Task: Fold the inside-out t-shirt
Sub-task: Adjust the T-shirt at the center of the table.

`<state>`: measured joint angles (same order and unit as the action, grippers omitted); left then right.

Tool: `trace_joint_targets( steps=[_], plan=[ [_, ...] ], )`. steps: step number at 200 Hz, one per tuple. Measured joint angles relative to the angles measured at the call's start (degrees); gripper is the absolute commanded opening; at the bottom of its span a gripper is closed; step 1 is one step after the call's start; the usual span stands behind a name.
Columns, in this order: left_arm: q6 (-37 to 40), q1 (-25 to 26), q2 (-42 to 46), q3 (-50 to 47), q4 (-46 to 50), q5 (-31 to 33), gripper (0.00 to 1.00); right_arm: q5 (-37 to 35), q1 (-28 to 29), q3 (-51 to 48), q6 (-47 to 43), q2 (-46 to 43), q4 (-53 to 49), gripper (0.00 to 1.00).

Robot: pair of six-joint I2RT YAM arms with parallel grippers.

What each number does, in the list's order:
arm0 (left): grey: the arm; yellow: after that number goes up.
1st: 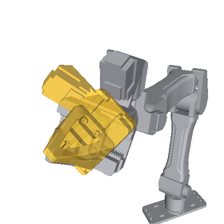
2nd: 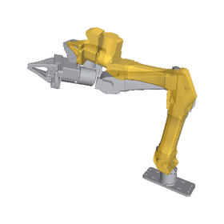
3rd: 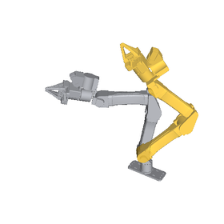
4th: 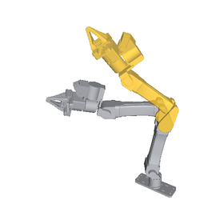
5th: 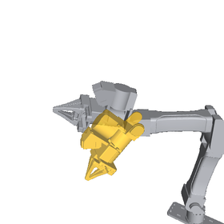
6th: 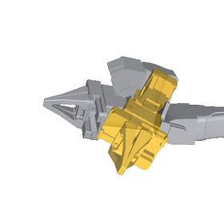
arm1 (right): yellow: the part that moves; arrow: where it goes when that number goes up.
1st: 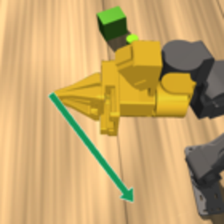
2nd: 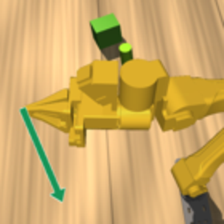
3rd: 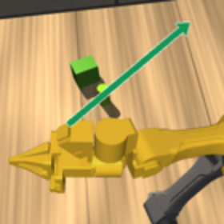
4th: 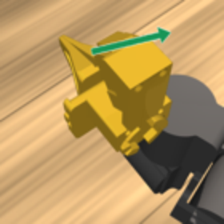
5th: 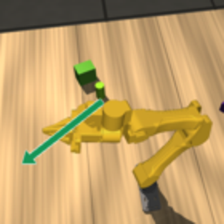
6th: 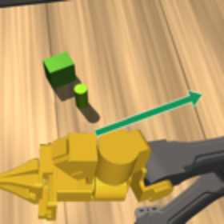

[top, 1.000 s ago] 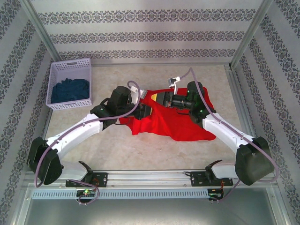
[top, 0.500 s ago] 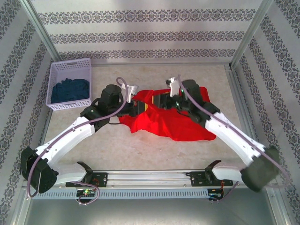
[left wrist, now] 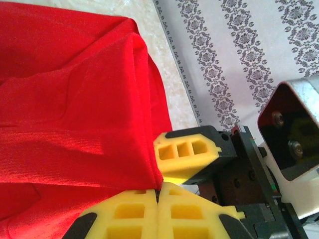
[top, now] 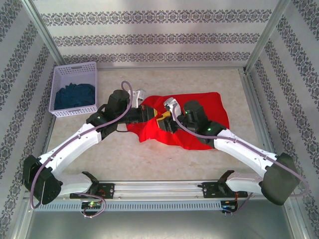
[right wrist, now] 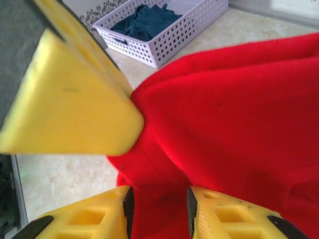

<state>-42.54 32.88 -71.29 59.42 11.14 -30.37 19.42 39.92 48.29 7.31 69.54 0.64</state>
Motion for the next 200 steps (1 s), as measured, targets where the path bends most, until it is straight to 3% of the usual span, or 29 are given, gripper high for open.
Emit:
trace_joint_targets(
  steps=[31, 54, 66, 108, 117, 129, 139, 163, 200],
  plan=[
    [-0.24, 0.00, 0.00, -0.22, -0.04, -0.52, 0.00, 0.44, 0.00, 0.02, -0.22, 0.44, 2.58, 0.41],
    [-0.44, 0.00, 0.00, -0.44, -0.07, -0.76, 0.00, 0.70, 0.00, 0.31, -0.68, 1.68, 3.56, 0.11],
    [-0.44, 0.00, 0.00, -0.50, -0.04, -0.61, 0.00, 0.85, 0.00, 0.55, -0.94, 2.43, 3.63, 0.02],
    [-0.13, -0.02, 0.28, -0.59, 0.02, 0.72, 0.00, 1.29, -0.59, 0.59, -1.73, 1.73, 3.41, 0.00],
    [0.33, -0.09, 0.44, -0.57, 0.07, 1.40, 0.12, 1.99, -1.18, 0.48, -1.62, 1.09, 3.39, 0.00],
    [1.79, -0.07, 0.96, -0.59, 0.44, 3.21, 0.36, 3.32, -2.01, 0.22, -1.16, 0.15, 3.48, 0.00],
    [2.91, -0.11, 2.12, -1.14, 0.76, 5.20, 0.46, 4.48, -2.86, -0.09, -0.09, -0.57, 3.52, 0.00],
    [4.98, -0.39, 6.10, -4.85, 0.35, 6.34, 0.55, 6.80, -4.87, -0.48, 3.52, -1.16, 4.44, 0.00],
    [6.58, -0.37, 4.72, -7.63, -2.75, 2.25, 0.57, 10.71, -6.75, -0.46, 10.05, -1.01, 6.78, 0.00]
  ],
)
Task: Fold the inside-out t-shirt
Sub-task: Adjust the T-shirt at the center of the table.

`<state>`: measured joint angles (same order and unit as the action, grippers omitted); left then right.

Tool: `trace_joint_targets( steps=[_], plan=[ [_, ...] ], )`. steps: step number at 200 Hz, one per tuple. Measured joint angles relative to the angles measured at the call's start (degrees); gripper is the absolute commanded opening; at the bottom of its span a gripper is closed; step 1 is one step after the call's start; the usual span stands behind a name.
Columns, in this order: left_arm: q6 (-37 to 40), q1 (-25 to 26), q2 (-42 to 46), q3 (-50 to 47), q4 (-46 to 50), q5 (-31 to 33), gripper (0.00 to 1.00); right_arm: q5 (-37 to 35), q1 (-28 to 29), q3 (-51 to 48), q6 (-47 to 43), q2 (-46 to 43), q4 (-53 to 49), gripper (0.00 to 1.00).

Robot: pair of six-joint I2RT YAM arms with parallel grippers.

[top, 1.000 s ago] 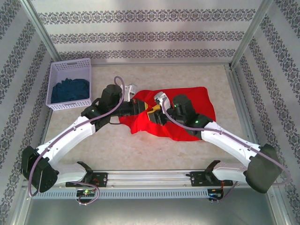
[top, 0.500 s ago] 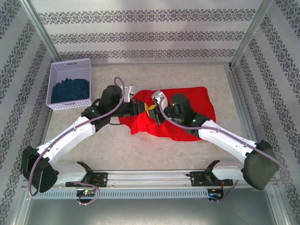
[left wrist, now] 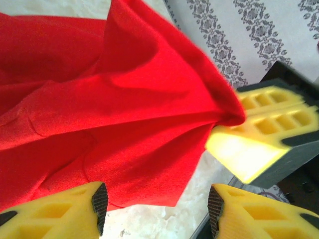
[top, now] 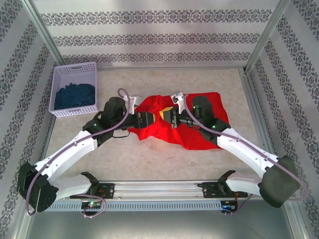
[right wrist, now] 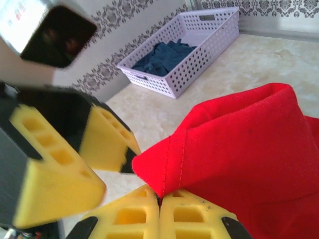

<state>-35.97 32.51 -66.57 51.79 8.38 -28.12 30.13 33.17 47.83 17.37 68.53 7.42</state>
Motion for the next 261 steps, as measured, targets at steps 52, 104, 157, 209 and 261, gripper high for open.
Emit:
trace_joint_targets(
  steps=[52, 104, 157, 209, 261],
  plan=[
    [1.53, 0.04, -8.98, 0.87, -6.86, -5.35, 0.00, 4.55, -1.99, 0.00, 9.84, 2.05, 2.91, 0.00],
    [2.78, -0.50, -7.34, 0.96, -7.58, -4.37, 0.00, 10.97, -6.08, -1.33, 17.51, 3.61, 9.01, 0.05],
    [2.80, -0.72, -5.79, -0.63, -7.52, -3.98, 0.00, 14.25, -6.08, -2.27, 22.14, 5.90, 15.63, 0.14],
    [2.82, -0.72, -3.37, -1.70, -7.15, -3.32, 0.00, 14.29, -6.45, -2.27, 25.16, 7.17, 20.31, 0.19],
    [2.78, -0.76, -1.88, -2.67, -5.73, -1.57, 0.00, 14.05, -6.84, -2.25, 26.86, 7.91, 22.69, 0.00]
  ],
)
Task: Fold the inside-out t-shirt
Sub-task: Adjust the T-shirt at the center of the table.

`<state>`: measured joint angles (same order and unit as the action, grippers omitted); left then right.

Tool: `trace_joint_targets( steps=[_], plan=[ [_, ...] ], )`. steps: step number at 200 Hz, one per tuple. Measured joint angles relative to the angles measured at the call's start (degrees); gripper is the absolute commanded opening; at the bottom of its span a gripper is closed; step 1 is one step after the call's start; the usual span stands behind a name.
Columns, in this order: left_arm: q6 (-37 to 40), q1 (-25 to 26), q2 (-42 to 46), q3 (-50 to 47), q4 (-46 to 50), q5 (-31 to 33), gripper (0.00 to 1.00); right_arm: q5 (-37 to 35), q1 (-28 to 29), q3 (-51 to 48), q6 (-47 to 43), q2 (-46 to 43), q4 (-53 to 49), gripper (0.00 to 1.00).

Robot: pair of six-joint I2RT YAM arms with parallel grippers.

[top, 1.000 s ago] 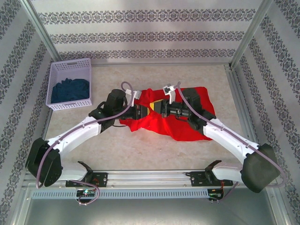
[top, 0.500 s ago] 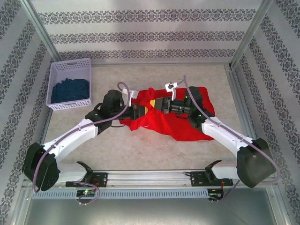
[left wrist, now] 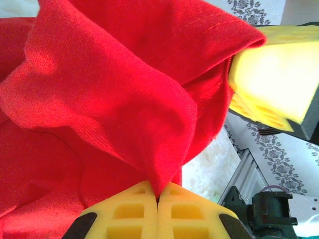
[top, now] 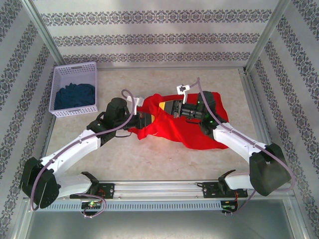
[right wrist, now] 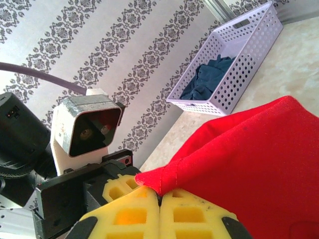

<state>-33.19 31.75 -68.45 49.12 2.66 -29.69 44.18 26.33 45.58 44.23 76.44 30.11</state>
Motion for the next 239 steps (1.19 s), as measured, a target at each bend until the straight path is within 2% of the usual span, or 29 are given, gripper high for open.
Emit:
trace_joint_targets(
  steps=[34, 44, 62, 77, 94, 116, 142, 161, 187, 207, 221, 232, 239],
  plan=[
    [-0.24, -0.83, 1.99, -1.77, 2.25, 5.42, 0.00, -0.37, -1.88, -0.74, 0.52, -0.90, 0.61, 0.00],
    [-0.76, -1.46, 2.58, -2.54, 3.34, 9.03, 0.00, -0.57, -2.51, -2.19, 0.50, -2.01, 1.60, 0.00],
    [-1.53, -3.02, 3.15, -3.45, 6.99, 14.97, 0.12, 0.33, -2.60, -5.09, 0.42, -4.52, 2.21, 0.00],
    [-0.94, -2.99, 3.10, -3.37, 9.57, 18.60, 0.29, 1.57, -2.45, -6.01, -0.13, -4.72, 2.34, 0.00],
    [0.02, -3.06, 3.63, -3.52, 12.92, 21.68, 0.43, 1.99, -2.71, -6.21, -1.22, -4.74, 2.34, 0.00],
    [2.95, -2.93, 8.02, -4.94, 13.75, 22.23, 0.54, 3.13, -2.95, -6.49, -2.78, -4.74, 2.23, 0.00],
    [6.69, -2.05, 11.61, -5.03, 12.46, 20.17, 0.61, 5.18, -2.95, -6.51, -5.46, -4.74, 0.83, 0.00],
    [9.68, -0.09, 8.24, -2.91, 11.93, 19.19, 0.64, 6.32, -2.95, -6.60, -7.65, -4.87, -0.83, 0.00],
    [13.31, 2.14, -0.74, 1.49, 11.96, 18.78, 0.67, 6.86, -2.95, -7.04, -9.51, -5.73, -2.54, 0.00],
    [15.13, 3.48, -6.58, 3.67, 11.87, 18.82, 0.67, 6.97, -2.95, -7.15, -10.03, -6.03, -2.93, 0.00],
    [16.15, 3.82, -9.62, 4.07, 11.41, 18.82, 0.60, 7.06, -2.95, -7.15, -10.16, -6.05, -3.02, 0.00],
    [16.63, 3.82, -12.07, 4.70, 10.97, 18.75, 0.37, 7.37, -2.95, -7.15, -10.23, -6.08, -3.17, 0.00],
    [16.87, 3.80, -13.68, 5.33, 10.49, 18.25, 0.19, 7.34, -2.95, -7.23, -10.40, -6.16, -3.39, 0.00]
  ],
)
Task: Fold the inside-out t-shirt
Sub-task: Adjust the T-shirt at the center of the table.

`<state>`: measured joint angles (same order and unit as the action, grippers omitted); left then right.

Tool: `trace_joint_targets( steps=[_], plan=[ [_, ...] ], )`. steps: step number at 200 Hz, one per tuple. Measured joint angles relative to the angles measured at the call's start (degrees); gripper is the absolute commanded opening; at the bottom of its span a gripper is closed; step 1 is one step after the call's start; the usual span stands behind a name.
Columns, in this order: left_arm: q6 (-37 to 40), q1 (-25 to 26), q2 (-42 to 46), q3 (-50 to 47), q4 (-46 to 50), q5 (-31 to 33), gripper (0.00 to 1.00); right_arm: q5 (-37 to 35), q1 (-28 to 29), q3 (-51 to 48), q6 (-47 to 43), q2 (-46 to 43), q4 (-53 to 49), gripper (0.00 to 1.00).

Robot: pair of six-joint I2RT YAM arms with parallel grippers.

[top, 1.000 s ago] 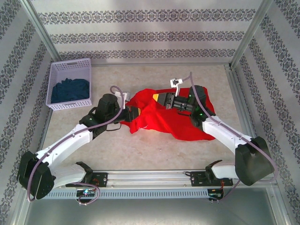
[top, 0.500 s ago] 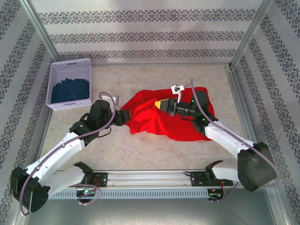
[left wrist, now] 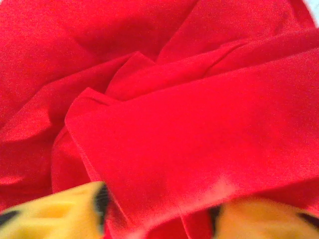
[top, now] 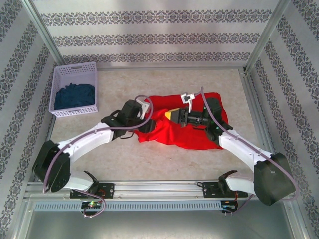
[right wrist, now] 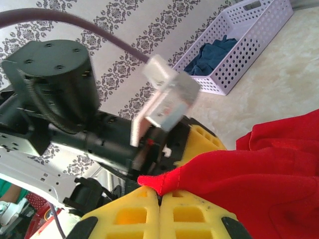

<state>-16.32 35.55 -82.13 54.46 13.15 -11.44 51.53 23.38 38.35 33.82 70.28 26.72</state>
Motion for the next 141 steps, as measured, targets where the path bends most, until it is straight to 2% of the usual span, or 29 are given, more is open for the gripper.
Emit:
trace_joint_targets(
  steps=[11, 36, 58, 82, 93, 110, 127, 141],
  plan=[
    [0.28, -0.02, -2.23, 1.29, -0.76, -1.99, 0.00, -0.17, -0.04, -0.42, -0.94, -0.61, -1.11, 0.00],
    [-1.09, -1.27, -0.85, 1.03, -4.28, -11.74, 0.00, -4.76, -0.02, -1.68, -5.27, -4.90, -8.11, 0.00],
    [-7.08, -5.05, 8.50, -4.46, -12.63, -24.55, 0.00, -11.93, 0.02, -2.05, -9.92, -9.07, -14.62, 0.00],
    [-12.61, -7.15, 16.31, -7.58, -20.06, -33.81, 0.00, -20.65, 1.36, -2.10, -13.88, -10.99, -19.17, 0.00],
    [-15.06, -7.17, 17.46, -8.33, -23.45, -37.22, 0.00, -24.83, 2.89, -2.08, -15.43, -11.10, -21.29, 0.06],
    [-18.45, -7.30, 16.61, -9.07, -27.47, -40.94, 0.00, -30.34, 4.63, -1.03, -16.48, -10.75, -25.99, 0.21],
    [-20.63, -7.56, 14.38, -9.14, -28.89, -42.69, 0.00, -35.39, 5.64, 1.79, -17.62, -10.23, -31.67, 0.34],
    [-21.70, -7.67, 12.98, -9.11, -28.85, -42.82, 0.00, -38.34, 6.56, 3.96, -19.23, -10.78, -35.28, 0.40]
  ],
)
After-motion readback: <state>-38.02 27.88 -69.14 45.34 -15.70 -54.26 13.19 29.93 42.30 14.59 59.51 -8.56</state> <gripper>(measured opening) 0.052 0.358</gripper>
